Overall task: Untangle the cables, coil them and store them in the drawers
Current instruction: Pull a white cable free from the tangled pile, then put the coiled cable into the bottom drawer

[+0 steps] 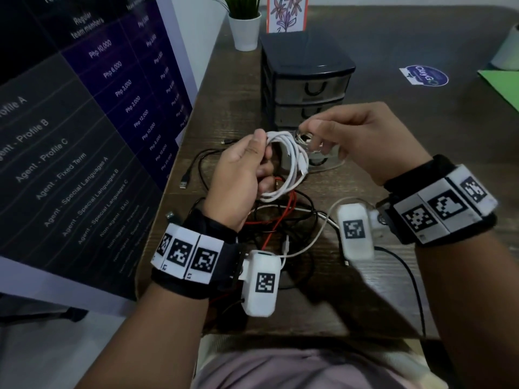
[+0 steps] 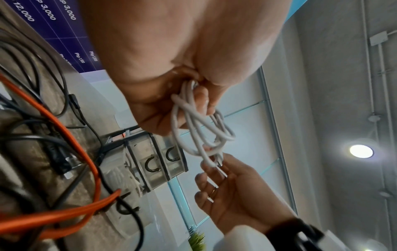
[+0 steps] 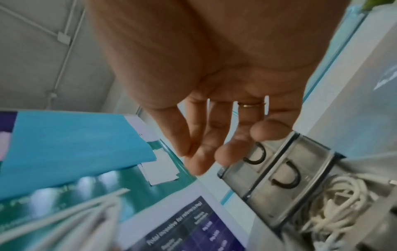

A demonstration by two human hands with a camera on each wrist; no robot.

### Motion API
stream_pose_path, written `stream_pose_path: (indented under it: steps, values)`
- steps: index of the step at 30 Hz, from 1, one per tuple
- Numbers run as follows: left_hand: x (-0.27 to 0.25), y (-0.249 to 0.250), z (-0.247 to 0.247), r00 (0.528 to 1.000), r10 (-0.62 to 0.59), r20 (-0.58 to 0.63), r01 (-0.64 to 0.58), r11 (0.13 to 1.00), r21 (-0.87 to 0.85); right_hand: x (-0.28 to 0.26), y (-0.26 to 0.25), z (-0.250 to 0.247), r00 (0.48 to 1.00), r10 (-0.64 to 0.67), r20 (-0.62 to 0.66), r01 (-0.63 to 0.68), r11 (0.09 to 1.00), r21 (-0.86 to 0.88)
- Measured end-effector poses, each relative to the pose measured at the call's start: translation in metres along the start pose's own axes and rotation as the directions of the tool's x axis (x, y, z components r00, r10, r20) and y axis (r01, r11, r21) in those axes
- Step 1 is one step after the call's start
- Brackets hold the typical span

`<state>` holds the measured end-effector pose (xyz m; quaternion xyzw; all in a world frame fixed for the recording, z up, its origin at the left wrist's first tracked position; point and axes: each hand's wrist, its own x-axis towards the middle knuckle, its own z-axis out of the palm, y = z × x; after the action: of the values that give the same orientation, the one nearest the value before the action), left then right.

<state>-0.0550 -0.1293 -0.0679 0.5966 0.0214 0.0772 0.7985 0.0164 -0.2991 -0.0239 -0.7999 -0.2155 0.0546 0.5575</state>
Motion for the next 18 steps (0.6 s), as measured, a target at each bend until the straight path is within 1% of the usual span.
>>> stream_pose_path:
  steps: [2, 3, 5, 6, 8, 10, 12, 16, 18]
  values:
    - [-0.002, -0.004, -0.001, 1.000, -0.015, 0.006, 0.015, 1.000, 0.026, 0.013, 0.008, -0.005, 0.997, 0.040, -0.065, -0.042, 0.998, -0.037]
    - [-0.002, -0.008, -0.001, 0.999, -0.039, 0.011, 0.038, 0.997, 0.073, 0.021, 0.012, -0.006, 0.994, 0.064, -0.092, -0.072, 0.994, -0.080]
    - [-0.003, -0.015, -0.003, 0.991, -0.126, 0.036, 0.115, 0.966, 0.230, 0.039, 0.024, -0.005, 0.987, 0.109, -0.116, -0.131, 0.969, -0.208]
    - [-0.003, -0.019, -0.004, 0.983, -0.178, 0.050, 0.152, 0.933, 0.325, 0.047, 0.031, -0.004, 0.985, 0.132, -0.112, -0.159, 0.946, -0.284]
    - [-0.005, -0.025, -0.007, 0.956, -0.279, 0.092, 0.199, 0.845, 0.496, 0.062, 0.040, -0.002, 0.980, 0.178, -0.088, -0.199, 0.869, -0.453]
    - [-0.007, -0.028, -0.007, 0.924, -0.357, 0.135, 0.212, 0.774, 0.597, 0.073, 0.047, 0.001, 0.970, 0.233, -0.073, -0.233, 0.800, -0.553]
    - [-0.008, -0.029, -0.007, 0.917, -0.375, 0.138, 0.211, 0.748, 0.629, 0.082, 0.051, 0.004, 0.962, 0.266, -0.063, -0.250, 0.762, -0.597]
    - [-0.005, -0.033, -0.011, 0.922, -0.374, 0.099, 0.244, 0.761, 0.602, 0.087, 0.053, 0.011, 0.948, 0.316, -0.043, -0.266, 0.709, -0.653]
    - [-0.004, -0.035, -0.012, 0.920, -0.381, 0.093, 0.254, 0.760, 0.598, 0.087, 0.053, 0.014, 0.948, 0.317, -0.036, -0.256, 0.689, -0.678]
